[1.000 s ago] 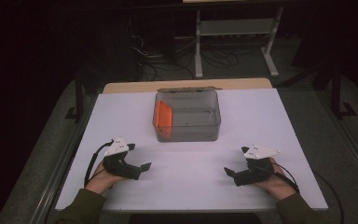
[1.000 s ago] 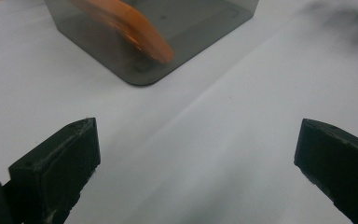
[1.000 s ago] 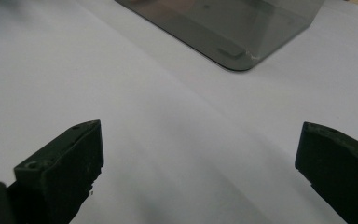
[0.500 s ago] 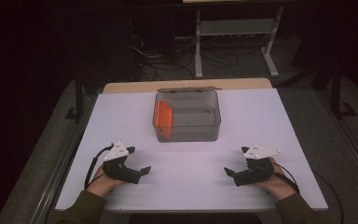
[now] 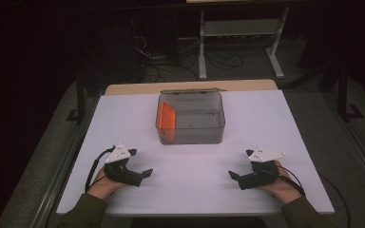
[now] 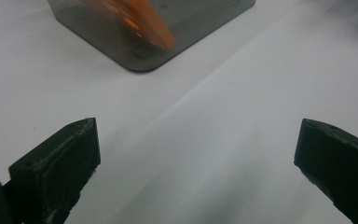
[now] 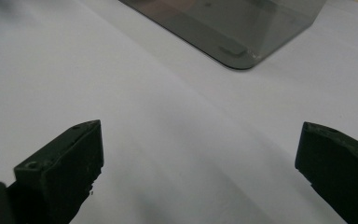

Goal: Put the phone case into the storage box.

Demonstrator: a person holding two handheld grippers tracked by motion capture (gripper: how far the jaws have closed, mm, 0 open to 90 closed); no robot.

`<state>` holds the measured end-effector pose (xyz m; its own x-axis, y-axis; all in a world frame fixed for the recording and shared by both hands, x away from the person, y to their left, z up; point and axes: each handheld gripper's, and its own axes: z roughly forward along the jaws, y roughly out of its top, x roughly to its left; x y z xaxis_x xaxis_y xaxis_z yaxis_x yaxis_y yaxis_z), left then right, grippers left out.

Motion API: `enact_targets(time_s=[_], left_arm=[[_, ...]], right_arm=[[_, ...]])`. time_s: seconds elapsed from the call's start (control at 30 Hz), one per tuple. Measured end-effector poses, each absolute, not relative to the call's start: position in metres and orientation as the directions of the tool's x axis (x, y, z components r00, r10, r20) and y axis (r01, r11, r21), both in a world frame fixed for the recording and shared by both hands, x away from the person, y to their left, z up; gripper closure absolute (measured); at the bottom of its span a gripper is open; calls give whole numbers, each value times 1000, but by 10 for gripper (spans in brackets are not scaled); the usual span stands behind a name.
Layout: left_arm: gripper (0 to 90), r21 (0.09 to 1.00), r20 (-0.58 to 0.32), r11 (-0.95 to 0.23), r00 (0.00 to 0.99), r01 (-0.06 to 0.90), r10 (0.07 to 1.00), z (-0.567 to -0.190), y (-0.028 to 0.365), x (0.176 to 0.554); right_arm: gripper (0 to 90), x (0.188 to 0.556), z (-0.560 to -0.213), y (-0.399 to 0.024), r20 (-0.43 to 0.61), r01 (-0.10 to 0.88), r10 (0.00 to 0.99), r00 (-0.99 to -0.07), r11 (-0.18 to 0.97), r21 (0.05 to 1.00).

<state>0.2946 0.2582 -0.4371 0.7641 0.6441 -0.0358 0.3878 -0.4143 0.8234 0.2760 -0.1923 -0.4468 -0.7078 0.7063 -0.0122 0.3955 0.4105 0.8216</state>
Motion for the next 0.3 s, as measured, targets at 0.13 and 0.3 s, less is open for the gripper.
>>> enact_targets(time_s=[0.13, 0.3], left_arm=[[0, 825, -36, -413, 766, 385, 642, -437, 258, 295], [0, 820, -33, -422, 768, 387, 640, -436, 258, 295]], right_arm=[[5, 276, -447, -192, -11, 397, 706, -708, 411, 821], [5, 276, -447, -192, -10, 398, 707, -707, 409, 821]])
